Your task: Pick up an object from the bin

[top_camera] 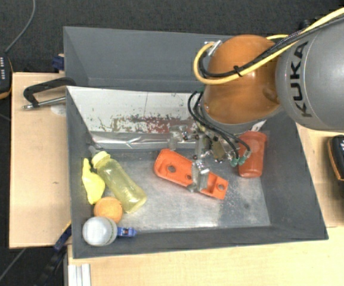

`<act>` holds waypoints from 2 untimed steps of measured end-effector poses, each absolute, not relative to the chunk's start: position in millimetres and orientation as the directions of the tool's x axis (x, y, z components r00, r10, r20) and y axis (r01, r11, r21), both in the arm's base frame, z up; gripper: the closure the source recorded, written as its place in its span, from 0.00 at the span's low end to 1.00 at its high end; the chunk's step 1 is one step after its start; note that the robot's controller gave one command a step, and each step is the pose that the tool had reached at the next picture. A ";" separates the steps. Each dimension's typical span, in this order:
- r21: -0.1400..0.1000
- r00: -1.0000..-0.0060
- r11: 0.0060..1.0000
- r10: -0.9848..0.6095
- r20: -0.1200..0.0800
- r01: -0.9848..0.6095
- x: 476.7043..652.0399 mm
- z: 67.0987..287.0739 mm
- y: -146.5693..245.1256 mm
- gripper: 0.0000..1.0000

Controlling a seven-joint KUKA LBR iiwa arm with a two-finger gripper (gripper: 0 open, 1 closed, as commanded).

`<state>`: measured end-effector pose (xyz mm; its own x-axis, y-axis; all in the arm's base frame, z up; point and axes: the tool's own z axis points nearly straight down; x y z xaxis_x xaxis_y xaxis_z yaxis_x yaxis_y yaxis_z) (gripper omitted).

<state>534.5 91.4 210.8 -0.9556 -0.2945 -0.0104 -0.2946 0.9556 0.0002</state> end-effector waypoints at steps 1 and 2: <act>0.007 -0.935 0.935 -0.354 -0.007 -0.354 532.7 179.9 66.9 0.00; 0.004 -0.955 0.955 -0.295 -0.012 -0.295 553.6 171.3 52.7 0.00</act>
Offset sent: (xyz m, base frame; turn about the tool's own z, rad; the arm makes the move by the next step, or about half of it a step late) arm 0.0373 -0.0447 -0.0423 0.0618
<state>553.6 52.7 171.3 -0.9554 -0.2950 -0.0121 -0.2951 0.9555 0.0038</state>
